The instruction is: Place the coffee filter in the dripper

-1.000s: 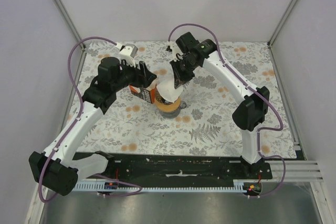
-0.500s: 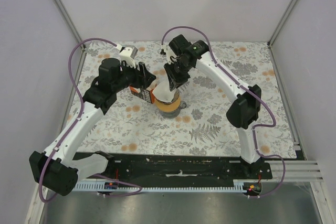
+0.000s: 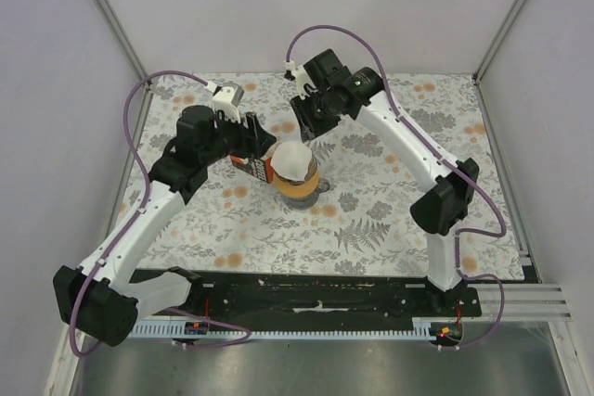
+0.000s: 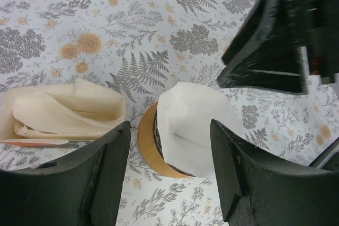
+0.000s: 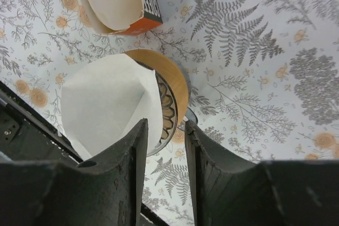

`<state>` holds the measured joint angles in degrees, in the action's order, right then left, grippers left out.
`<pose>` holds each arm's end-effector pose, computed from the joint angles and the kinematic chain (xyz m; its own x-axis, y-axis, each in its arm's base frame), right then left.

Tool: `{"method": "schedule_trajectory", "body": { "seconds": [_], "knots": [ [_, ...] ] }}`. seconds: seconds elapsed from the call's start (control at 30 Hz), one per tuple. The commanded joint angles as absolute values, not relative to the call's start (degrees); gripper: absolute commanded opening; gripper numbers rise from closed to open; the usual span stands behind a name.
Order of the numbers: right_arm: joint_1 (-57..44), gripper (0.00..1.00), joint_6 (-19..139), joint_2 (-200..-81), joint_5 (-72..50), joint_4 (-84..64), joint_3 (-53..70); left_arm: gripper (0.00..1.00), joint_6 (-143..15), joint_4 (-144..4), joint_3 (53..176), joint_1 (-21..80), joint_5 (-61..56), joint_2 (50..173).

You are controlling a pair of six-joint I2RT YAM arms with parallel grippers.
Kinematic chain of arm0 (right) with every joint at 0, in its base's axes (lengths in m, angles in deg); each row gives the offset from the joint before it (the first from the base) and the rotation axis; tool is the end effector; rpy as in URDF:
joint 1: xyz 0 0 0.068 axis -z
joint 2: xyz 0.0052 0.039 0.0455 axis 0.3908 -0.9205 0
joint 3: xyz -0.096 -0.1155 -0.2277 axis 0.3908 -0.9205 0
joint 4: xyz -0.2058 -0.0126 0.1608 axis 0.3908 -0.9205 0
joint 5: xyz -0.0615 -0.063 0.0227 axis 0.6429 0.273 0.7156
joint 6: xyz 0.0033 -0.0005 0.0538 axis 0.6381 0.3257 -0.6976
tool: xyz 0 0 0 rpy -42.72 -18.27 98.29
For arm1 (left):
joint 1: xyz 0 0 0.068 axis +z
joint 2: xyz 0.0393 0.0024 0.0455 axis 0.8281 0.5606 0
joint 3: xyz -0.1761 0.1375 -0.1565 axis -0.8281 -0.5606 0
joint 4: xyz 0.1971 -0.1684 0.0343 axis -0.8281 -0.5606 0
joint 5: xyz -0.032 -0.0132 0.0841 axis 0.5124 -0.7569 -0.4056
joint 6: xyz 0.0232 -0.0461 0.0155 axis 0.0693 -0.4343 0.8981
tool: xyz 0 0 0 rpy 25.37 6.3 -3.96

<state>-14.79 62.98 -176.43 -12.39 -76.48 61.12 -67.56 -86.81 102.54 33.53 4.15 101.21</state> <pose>0.3349 0.2672 0.3655 -0.7003 -0.4584 -0.5472 -0.6311 0.7558 0.1745 0.2362 -0.1070 0.3565 -0.4479 -0.0819 -0.8903 0.4940 0.8074 -0.3227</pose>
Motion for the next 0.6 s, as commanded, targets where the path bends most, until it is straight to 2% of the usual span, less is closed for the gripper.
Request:
{"method": "schedule_trajectory", "body": {
  "seconds": [0.0, 0.13, 0.23, 0.3, 0.57],
  "knots": [
    [-18.2, 0.39, 68.61, -165.8, -6.76, -64.72, 53.51, 0.67, -72.47, -83.54, 100.07, 33.58, 3.87, 100.44],
    [-20.93, 0.21, 68.62, -164.73, -9.91, -61.01, 48.31, 0.64, -74.33, -82.22, 98.31, 33.49, 3.61, 100.88],
    [-21.64, 0.06, 66.95, -168.41, -10.45, -63.46, 48.82, 0.59, -74.51, -81.34, 97.6, 33.58, 3.08, 101.41],
    [-21.55, 0.0, 64.67, -170.96, -10.36, -65.31, 49.27, 0.58, -74.6, -80.55, 97.07, 33.58, 3.6, 101.58],
    [-21.73, 0.0, 61.77, -175.71, -9.39, -65.23, 47.25, 0.55, -74.6, -77.83, 94.35, 33.49, 2.11, 102.2]
  ]
}}
